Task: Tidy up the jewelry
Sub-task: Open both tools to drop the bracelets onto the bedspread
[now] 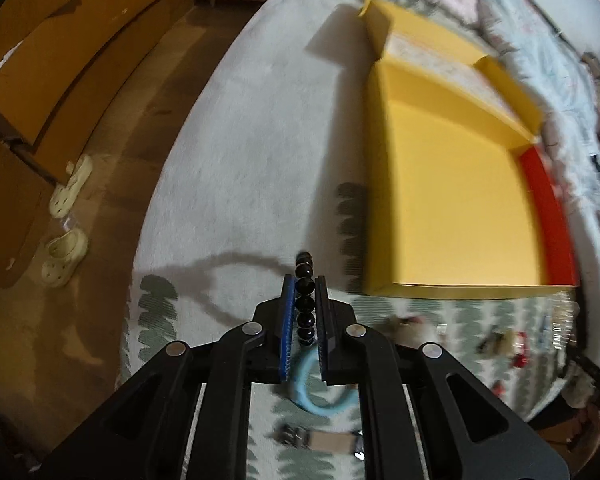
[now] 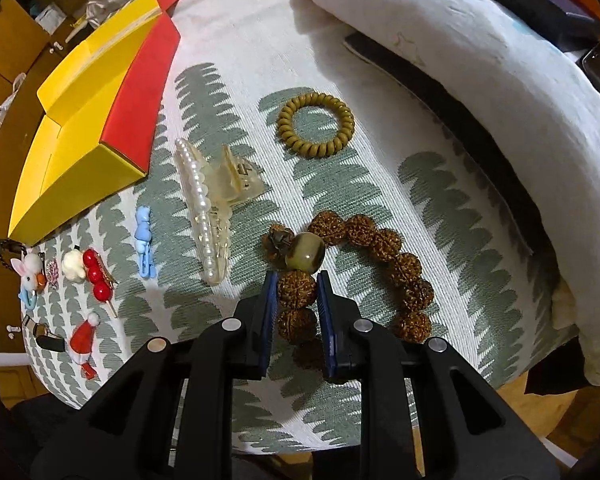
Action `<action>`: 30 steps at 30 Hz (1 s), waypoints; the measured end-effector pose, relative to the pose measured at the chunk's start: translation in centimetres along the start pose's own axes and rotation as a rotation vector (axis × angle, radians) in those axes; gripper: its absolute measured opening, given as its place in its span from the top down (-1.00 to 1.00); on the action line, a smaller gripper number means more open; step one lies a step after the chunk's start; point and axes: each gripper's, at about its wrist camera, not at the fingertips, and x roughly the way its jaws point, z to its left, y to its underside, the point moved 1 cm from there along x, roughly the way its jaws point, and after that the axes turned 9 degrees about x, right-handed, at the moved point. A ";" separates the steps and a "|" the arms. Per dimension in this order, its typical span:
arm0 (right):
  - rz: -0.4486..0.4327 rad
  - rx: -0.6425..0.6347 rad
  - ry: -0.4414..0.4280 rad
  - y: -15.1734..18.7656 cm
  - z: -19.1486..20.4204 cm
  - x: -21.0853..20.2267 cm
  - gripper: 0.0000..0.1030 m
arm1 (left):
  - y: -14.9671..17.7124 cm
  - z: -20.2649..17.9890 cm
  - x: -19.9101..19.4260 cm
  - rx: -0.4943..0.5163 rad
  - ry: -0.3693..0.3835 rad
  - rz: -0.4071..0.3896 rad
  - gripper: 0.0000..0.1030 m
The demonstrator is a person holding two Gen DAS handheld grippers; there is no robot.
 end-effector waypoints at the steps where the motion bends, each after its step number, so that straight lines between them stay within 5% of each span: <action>1: -0.001 0.000 0.000 -0.1 0.0 0.0 0.59 | 0.0 0.2 0.7 0.000 -0.006 0.016 0.81; 12: -0.046 -0.008 0.018 -0.3 0.2 -1.2 0.52 | 0.5 0.1 1.3 0.038 -0.116 0.021 0.79; 20: -0.093 0.002 0.016 -0.5 0.3 -2.4 0.47 | 0.2 0.3 1.0 0.049 -0.189 -0.006 0.02; 25: -0.150 0.011 0.029 -0.5 0.5 -3.5 0.47 | 0.6 0.2 -0.9 0.032 -0.223 -0.065 0.00; 30: -0.171 0.003 0.055 -0.2 1.3 -3.8 0.35 | 2.2 -2.9 -4.9 0.069 -0.284 -0.217 -0.40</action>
